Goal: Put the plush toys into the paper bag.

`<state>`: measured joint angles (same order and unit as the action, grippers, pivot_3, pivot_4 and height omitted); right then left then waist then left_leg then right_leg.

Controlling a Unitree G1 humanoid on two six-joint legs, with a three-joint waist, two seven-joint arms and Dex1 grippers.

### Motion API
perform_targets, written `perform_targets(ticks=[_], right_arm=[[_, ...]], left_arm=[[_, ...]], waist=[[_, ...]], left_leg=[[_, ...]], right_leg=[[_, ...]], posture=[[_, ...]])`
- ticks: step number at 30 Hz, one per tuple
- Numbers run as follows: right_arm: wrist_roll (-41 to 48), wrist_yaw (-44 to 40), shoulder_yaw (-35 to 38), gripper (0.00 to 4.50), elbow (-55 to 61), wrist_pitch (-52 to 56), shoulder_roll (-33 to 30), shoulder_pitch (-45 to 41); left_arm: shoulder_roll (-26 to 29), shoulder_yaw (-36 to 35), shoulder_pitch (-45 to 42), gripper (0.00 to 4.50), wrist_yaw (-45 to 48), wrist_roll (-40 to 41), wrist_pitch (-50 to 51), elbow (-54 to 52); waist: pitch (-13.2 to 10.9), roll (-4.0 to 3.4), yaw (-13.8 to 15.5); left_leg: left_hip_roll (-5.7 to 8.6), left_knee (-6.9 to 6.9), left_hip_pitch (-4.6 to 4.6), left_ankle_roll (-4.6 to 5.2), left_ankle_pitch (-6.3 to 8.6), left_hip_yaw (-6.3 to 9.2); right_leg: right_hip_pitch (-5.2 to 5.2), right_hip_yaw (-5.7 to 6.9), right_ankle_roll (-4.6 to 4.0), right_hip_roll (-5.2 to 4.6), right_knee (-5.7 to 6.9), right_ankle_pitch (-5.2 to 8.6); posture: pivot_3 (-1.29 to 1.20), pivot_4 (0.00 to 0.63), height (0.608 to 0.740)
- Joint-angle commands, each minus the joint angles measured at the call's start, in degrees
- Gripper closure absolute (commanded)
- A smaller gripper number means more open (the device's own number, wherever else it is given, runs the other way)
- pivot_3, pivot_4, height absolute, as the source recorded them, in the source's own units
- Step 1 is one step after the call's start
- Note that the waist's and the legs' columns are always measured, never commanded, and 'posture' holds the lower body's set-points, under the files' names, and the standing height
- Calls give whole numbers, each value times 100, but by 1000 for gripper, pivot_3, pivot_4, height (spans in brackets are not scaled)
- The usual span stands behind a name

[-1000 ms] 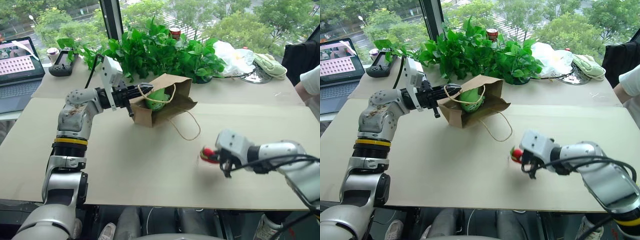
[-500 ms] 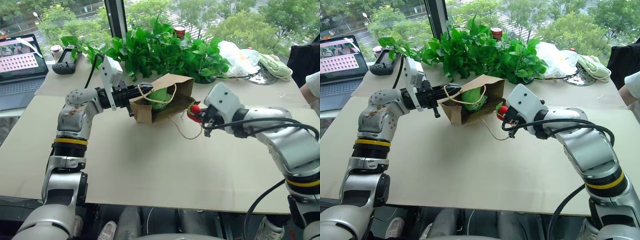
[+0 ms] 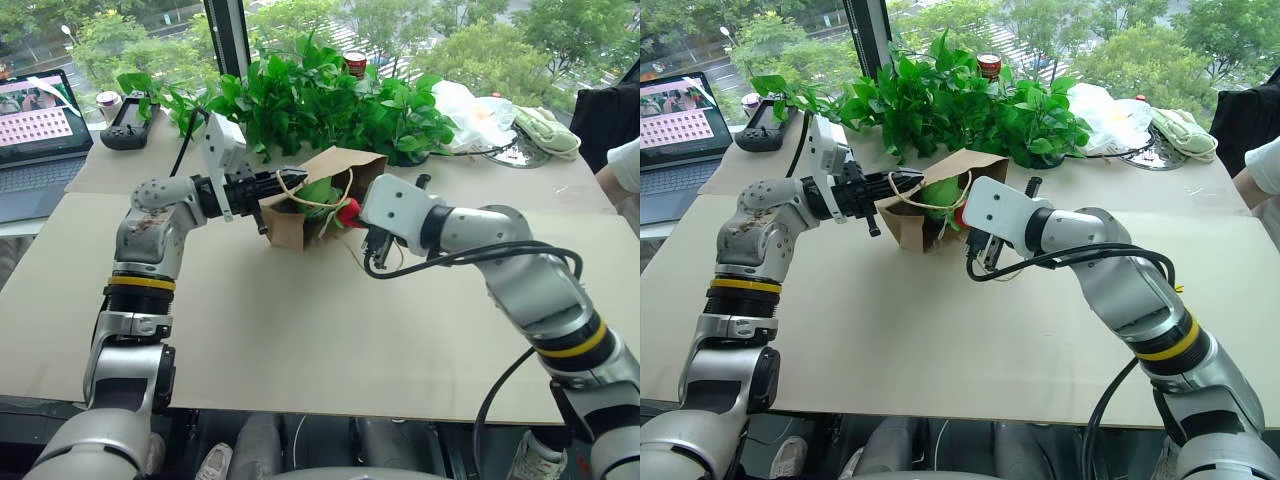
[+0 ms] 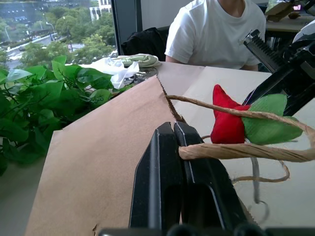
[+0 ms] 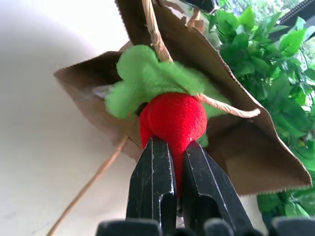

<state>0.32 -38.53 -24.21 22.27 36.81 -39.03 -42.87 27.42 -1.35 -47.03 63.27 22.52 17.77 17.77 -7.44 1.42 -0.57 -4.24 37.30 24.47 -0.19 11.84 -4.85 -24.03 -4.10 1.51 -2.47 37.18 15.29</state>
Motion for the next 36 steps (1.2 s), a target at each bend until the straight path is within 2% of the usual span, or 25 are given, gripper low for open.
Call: perform_targets(ticks=[1,7,9,11,15,20,27,31,36], right_arm=[[-323,-5,-111,4465,-227,-395,277,-330],[-719,26,-331,4465,-1072,-859,836,-698],[-816,22,-316,3705,-1259,-964,937,-734],[-853,-11,-259,3222,-1343,-971,1004,-738],[-869,-47,-109,1813,-1343,-856,1100,-737],[-908,-122,19,154,-1269,-740,1028,-710],[-793,-355,369,154,-847,-442,729,-489],[13,-663,1087,154,154,613,653,252],[387,-466,1393,154,707,1770,760,668]], left_arm=[[32,-53,-151,4500,22,70,24,-140],[5,-35,-149,4500,31,67,28,-137],[-1,-34,-148,4500,30,67,30,-138],[-4,-35,-149,4500,30,70,33,-135],[-3,-34,-146,4500,29,65,29,-127],[-9,-35,-167,4500,27,53,7,-83],[-17,-35,-198,4500,33,46,-13,-39],[-14,-30,-192,4500,43,31,-28,-24],[-8,-34,-191,4500,43,34,-26,-16]], waist=[[0,0,-7],[0,-1,-20],[0,-1,-17],[0,-1,-13],[-1,-1,-12],[-1,-2,-13],[-1,-2,-12],[-1,-2,28],[-1,-2,2]], left_leg=[[0,0,0,0,0,0],[0,-1,-1,0,0,0],[0,-2,0,0,0,0],[0,-2,0,0,0,-1],[0,-2,2,0,0,-1],[-1,-3,2,0,0,0],[0,-3,2,0,0,0],[-1,-6,5,0,0,4],[-1,-4,8,0,0,2]], right_leg=[[-1,0,0,0,1,0],[-2,1,-1,0,3,0],[-3,1,-1,0,3,0],[-2,1,-1,0,2,-1],[-2,2,-1,-1,2,-1],[-3,2,-1,0,3,-1],[-4,2,-1,0,3,-1],[1,8,-1,0,2,-1],[-4,6,-1,0,0,-1]], posture=[[0,150,713],[0,150,713],[0,150,713],[0,150,713],[0,150,713],[0,150,713],[0,150,713],[0,150,713],[0,150,713]])
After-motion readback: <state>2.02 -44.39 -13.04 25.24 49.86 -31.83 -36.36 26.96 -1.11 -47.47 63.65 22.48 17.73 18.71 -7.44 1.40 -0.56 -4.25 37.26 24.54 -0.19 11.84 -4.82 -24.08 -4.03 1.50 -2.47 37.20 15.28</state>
